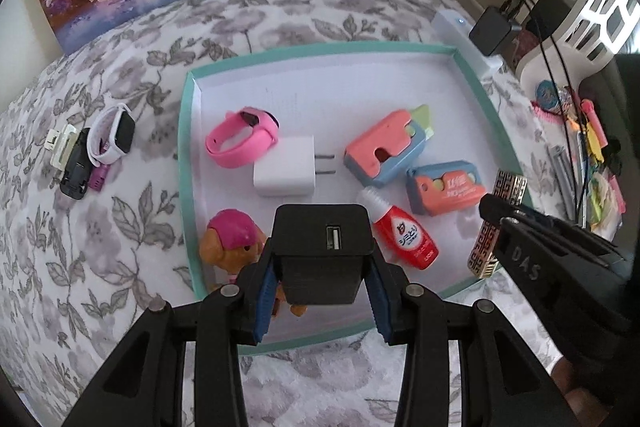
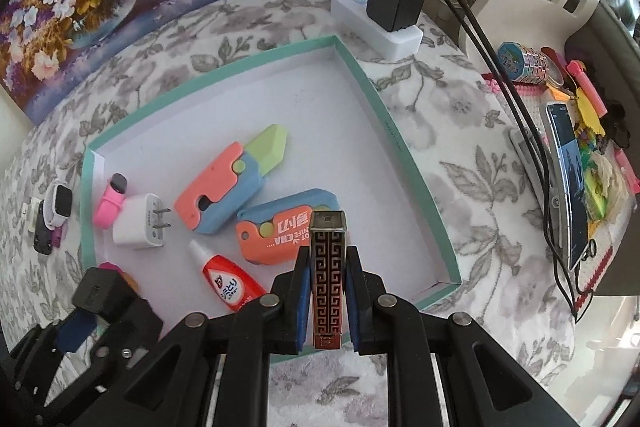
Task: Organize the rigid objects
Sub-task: 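Lower the charger block and gold bar into the tray and open both grippers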
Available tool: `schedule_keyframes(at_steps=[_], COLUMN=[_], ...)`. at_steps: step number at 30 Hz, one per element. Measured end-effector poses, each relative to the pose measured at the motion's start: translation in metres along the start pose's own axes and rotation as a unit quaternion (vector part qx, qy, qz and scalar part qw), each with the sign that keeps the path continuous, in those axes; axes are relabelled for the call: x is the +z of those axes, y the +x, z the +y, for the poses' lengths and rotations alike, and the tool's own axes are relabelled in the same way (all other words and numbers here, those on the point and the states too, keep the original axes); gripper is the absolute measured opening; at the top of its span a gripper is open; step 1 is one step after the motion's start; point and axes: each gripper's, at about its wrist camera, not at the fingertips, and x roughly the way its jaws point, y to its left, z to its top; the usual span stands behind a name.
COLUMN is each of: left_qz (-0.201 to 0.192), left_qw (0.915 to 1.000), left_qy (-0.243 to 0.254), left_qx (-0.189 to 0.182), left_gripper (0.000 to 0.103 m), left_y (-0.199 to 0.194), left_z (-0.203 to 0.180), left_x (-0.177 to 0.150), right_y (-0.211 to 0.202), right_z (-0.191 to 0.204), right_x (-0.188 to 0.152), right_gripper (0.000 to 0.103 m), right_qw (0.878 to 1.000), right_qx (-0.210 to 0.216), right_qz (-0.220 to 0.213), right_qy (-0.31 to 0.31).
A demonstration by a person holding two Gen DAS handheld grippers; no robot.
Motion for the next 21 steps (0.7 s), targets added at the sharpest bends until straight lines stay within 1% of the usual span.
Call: schedule_keyframes(at_steps=[5,6,7,8,12,13,14,21], left_qz=[0.005,0.005,0.005,0.005,0.003,0.001,-0.002,-0.03], left_qw=[0.9999,0.9999,0.9999,0.9999,1.0,0.9999,0.9999,0.9983], left_qy=[0.004,0.004,0.003,0.003,-0.003,-0.005,-0.008,-0.037], left_qx=[0.008,0.008,0.008,0.009,0.009,0.009,0.011,0.034], left_gripper=[0.045,0.046,0.052,0.055,0.056,0.058,0.063,0.064], left_y=[0.005,0.005,0.005,0.004,0.001,-0.002,-0.004,-0.02], left_z=[-0.002,-0.002,-0.002,-0.002,0.002,0.003,0.005,0.024], left_x=[0.0,0.0,0.0,0.0,0.001,0.001,0.002,0.006], right_y=[0.002,0.002,0.001,0.0,-0.006,-0.007,-0.01,-0.03], right_z=[0.001,0.001,0.001,0.001,0.003,0.003,0.005,0.016], right_x=[-0.001,-0.001,-0.001,-0.001,0.0,0.001,0.001,0.003], right_gripper=[0.019,0.019,0.019,0.019,0.019,0.019,0.019,0.019], right_qw=[1.0,1.0,1.0,1.0,1.0,1.0,1.0,0.999], right_qx=[-0.004,-0.004,-0.005,-0.006,-0.004,-0.004,-0.004,0.007], right_qz=[0.003,0.002,0.001,-0.001,-0.008,-0.01,-0.014,-0.042], right_qy=[-0.002,-0.002,-0.003,-0.004,-0.004,-0.004,-0.005,-0.015])
